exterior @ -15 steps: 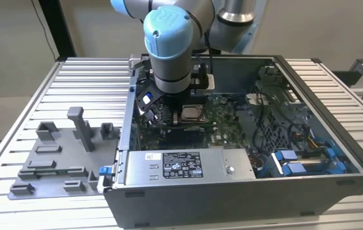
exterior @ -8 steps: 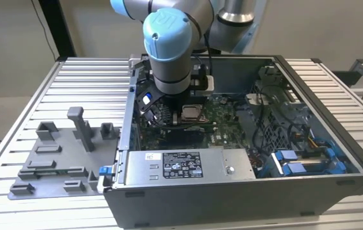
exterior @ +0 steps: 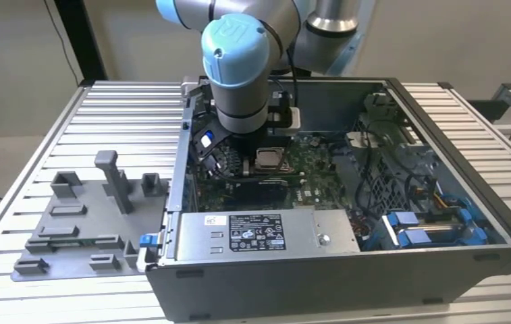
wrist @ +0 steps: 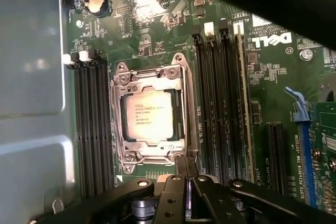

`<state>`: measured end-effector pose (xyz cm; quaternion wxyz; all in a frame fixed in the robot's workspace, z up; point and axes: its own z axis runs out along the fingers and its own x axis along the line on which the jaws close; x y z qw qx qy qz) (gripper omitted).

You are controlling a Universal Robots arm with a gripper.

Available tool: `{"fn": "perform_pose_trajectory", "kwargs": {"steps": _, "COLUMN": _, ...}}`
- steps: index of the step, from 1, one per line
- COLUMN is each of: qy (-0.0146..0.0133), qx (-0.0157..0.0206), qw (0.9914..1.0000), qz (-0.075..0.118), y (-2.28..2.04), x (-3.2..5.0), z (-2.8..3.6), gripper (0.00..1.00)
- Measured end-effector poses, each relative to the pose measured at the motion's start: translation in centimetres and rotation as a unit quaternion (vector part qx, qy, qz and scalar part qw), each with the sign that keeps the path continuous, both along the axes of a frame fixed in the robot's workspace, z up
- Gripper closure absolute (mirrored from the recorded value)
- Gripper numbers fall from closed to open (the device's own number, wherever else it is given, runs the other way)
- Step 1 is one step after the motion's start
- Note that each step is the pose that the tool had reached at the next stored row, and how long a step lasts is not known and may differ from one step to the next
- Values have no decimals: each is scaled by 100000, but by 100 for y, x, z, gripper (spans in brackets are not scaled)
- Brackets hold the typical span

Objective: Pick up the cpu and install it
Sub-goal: 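Install the second cpu locking lever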

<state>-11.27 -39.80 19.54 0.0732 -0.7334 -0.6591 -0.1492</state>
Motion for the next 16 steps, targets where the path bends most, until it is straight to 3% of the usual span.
{"fn": "perform_pose_trajectory", "kwargs": {"steps": 3, "qy": 53, "qx": -21, "qw": 100000, "qz": -9, "y": 27, "x": 0, "z": -1, "gripper": 100}}
{"fn": "perform_pose_trajectory", "kwargs": {"steps": 5, "qy": 244, "qx": -221, "qw": 99999, "qz": 2, "y": 43, "x": 1, "z": -1, "gripper": 100}}
{"fn": "perform_pose_trajectory", "kwargs": {"steps": 6, "qy": 502, "qx": -455, "qw": 99998, "qz": 7, "y": 44, "x": 2, "z": -2, "gripper": 100}}
{"fn": "perform_pose_trajectory", "kwargs": {"steps": 8, "qy": 1263, "qx": -1263, "qw": 99984, "qz": -8, "y": 43, "x": 0, "z": 0, "gripper": 100}}
{"fn": "perform_pose_trajectory", "kwargs": {"steps": 10, "qy": 1806, "qx": -2081, "qw": 99962, "qz": -19, "y": 46, "x": 0, "z": -3, "gripper": 100}}
{"fn": "perform_pose_trajectory", "kwargs": {"steps": 16, "qy": 2573, "qx": -3475, "qw": 99906, "qz": -13, "y": 62, "x": 0, "z": -4, "gripper": 100}}
